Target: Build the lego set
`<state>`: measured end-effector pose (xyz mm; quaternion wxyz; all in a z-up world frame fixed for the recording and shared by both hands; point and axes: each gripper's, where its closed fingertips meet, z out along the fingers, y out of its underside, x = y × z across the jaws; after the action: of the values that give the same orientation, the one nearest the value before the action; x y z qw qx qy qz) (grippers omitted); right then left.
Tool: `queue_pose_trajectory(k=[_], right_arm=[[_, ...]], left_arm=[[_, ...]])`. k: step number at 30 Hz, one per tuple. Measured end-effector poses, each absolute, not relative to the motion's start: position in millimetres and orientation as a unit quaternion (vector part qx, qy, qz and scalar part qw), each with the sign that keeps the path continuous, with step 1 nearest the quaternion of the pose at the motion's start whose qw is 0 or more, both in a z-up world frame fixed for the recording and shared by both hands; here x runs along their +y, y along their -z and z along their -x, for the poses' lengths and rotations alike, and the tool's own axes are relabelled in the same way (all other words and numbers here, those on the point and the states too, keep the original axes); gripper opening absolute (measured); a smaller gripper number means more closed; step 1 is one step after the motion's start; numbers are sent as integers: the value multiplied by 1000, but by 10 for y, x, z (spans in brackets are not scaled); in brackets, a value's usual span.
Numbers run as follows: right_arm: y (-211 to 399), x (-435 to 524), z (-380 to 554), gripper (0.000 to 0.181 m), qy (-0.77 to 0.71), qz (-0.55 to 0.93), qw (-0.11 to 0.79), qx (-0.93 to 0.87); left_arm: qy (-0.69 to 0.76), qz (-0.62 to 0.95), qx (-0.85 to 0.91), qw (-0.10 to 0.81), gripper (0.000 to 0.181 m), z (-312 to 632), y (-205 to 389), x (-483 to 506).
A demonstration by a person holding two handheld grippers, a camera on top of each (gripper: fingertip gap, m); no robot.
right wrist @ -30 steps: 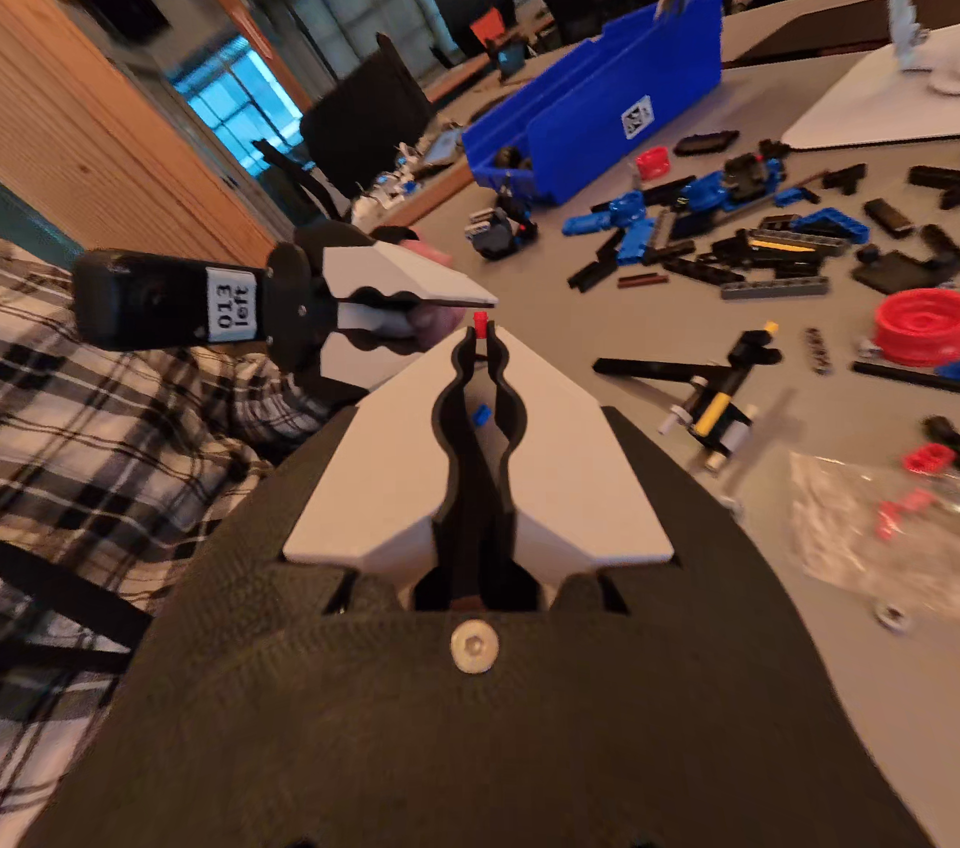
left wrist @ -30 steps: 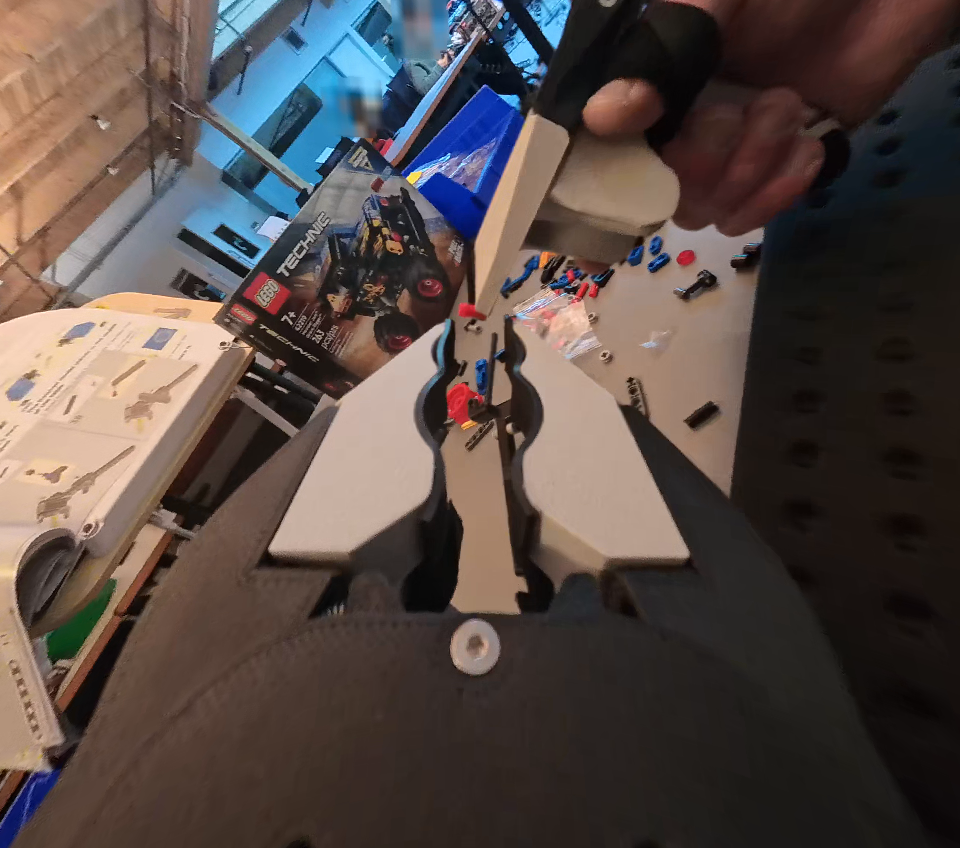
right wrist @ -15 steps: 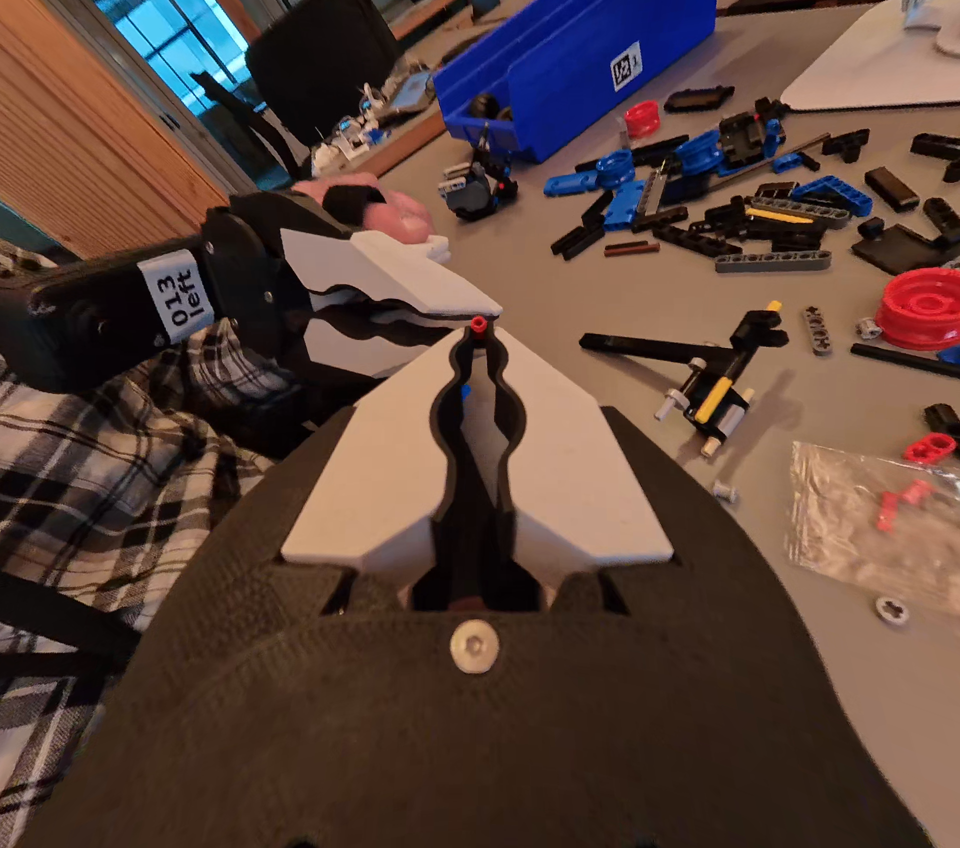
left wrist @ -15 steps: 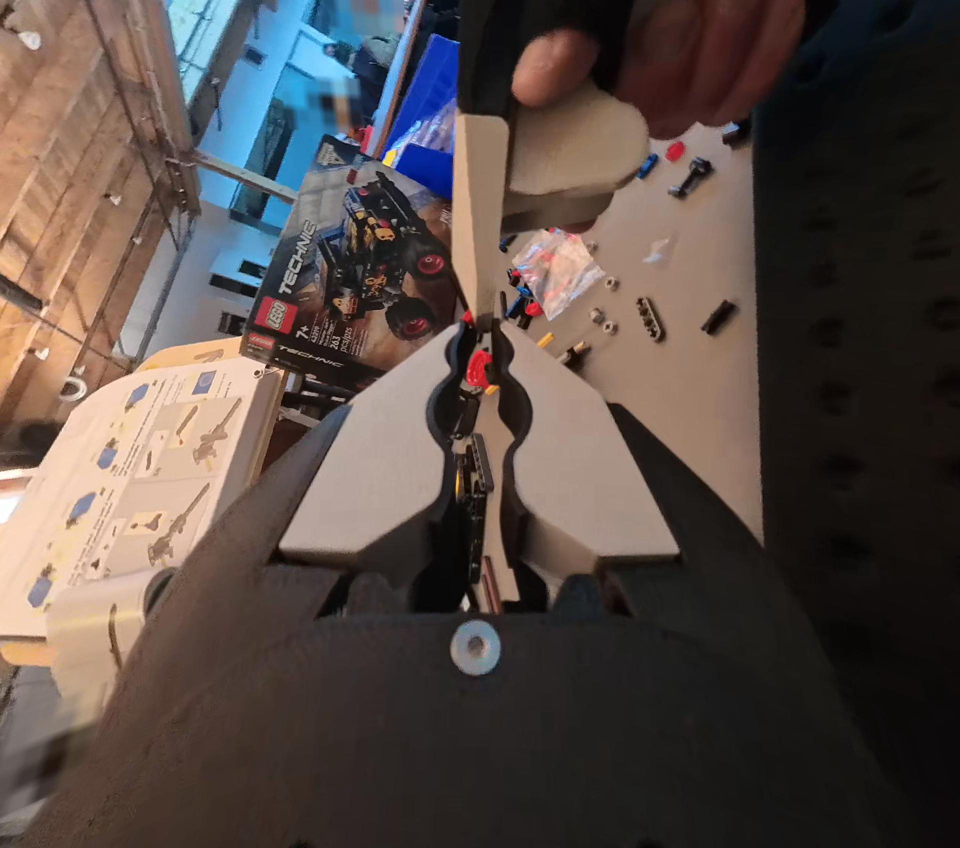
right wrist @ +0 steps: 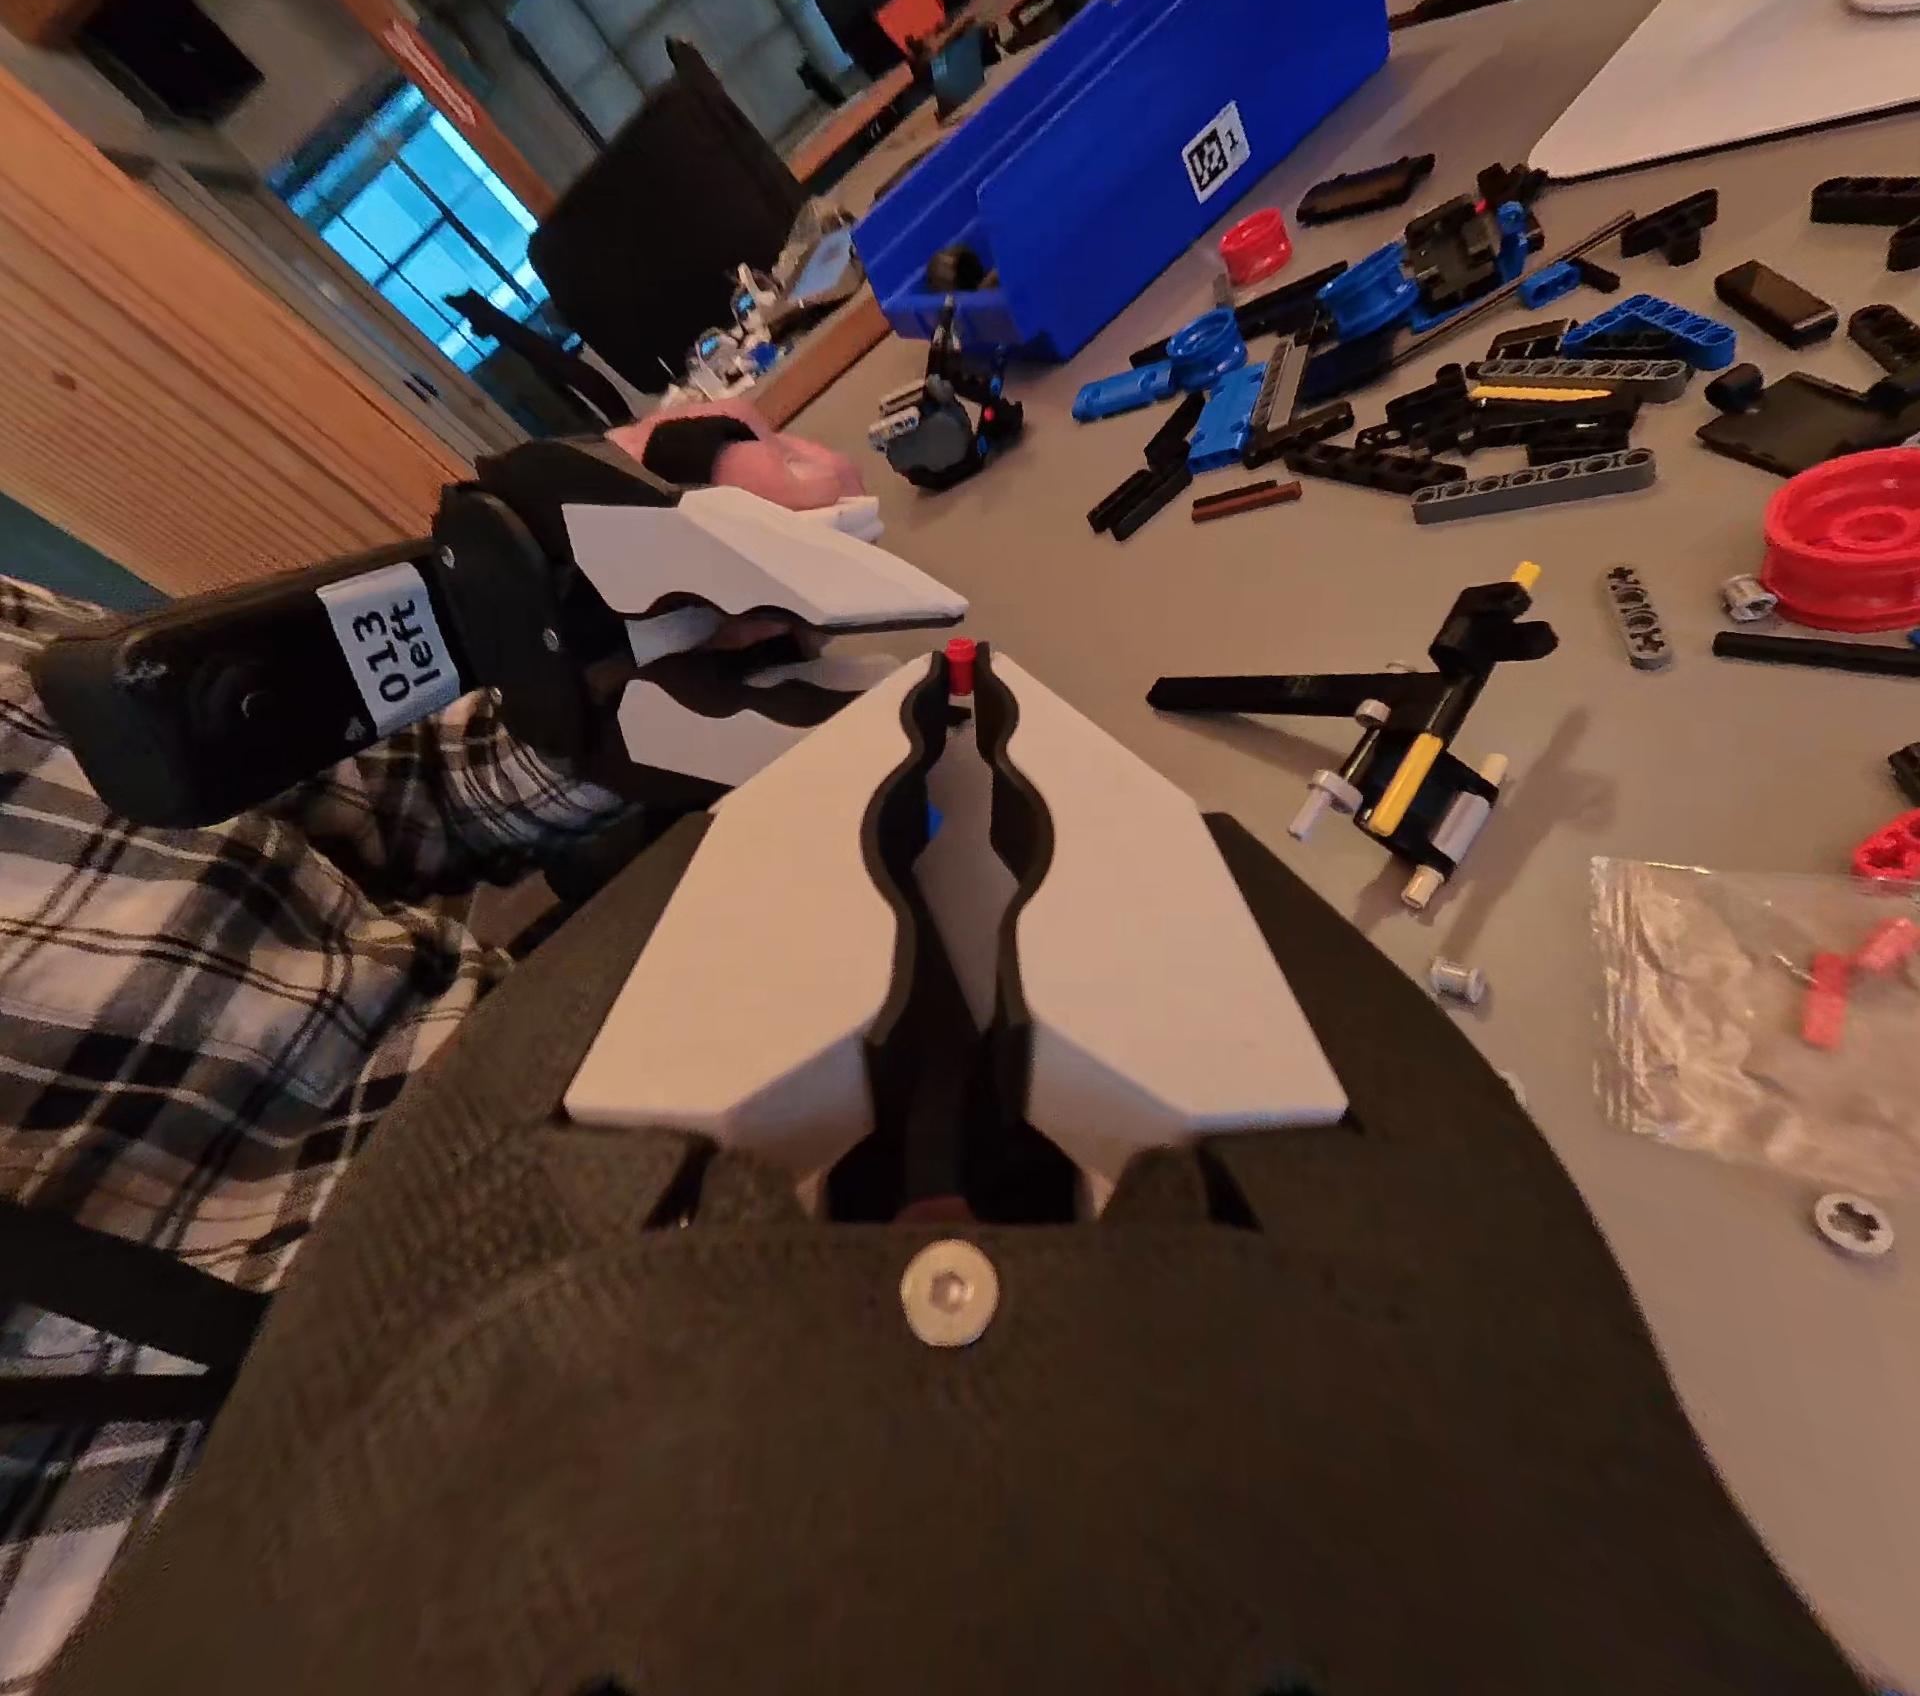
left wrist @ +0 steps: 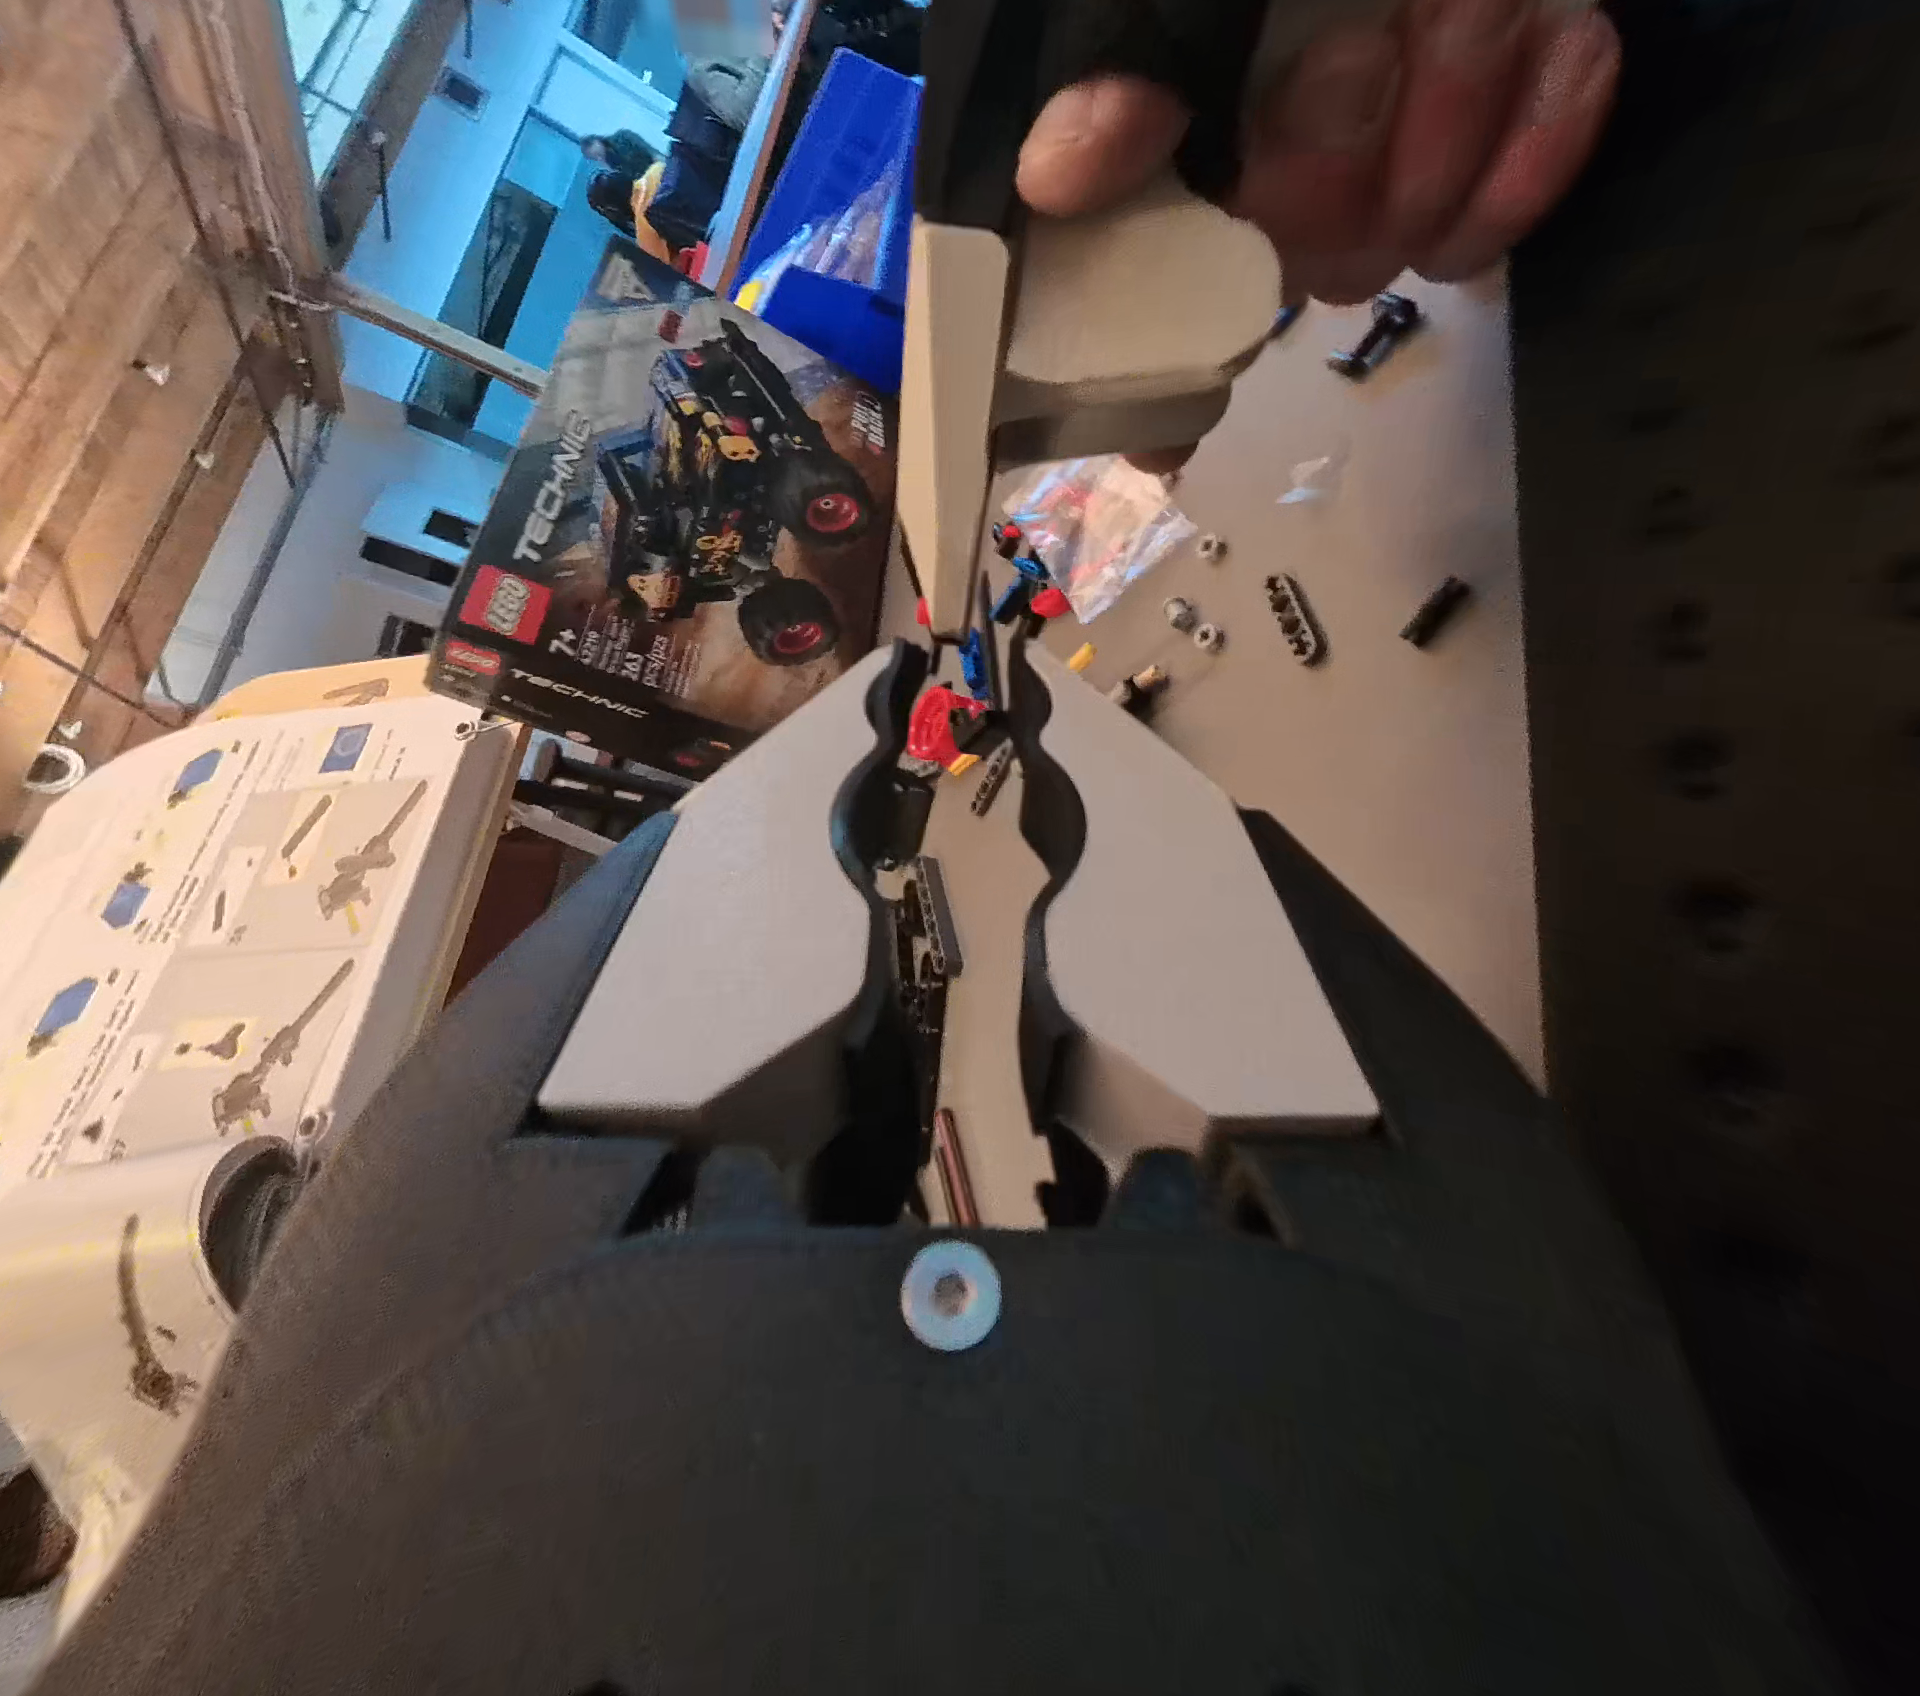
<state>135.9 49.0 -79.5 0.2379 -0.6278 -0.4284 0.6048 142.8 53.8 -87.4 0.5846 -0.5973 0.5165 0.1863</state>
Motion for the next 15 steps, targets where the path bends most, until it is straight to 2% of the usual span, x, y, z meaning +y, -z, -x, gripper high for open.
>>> queue_pose_trajectory(k=[15], right_arm=[[651, 433, -1311, 4, -652, 603, 230, -399]], left_arm=[[-164, 605, 469, 623, 11, -1445, 703, 581]])
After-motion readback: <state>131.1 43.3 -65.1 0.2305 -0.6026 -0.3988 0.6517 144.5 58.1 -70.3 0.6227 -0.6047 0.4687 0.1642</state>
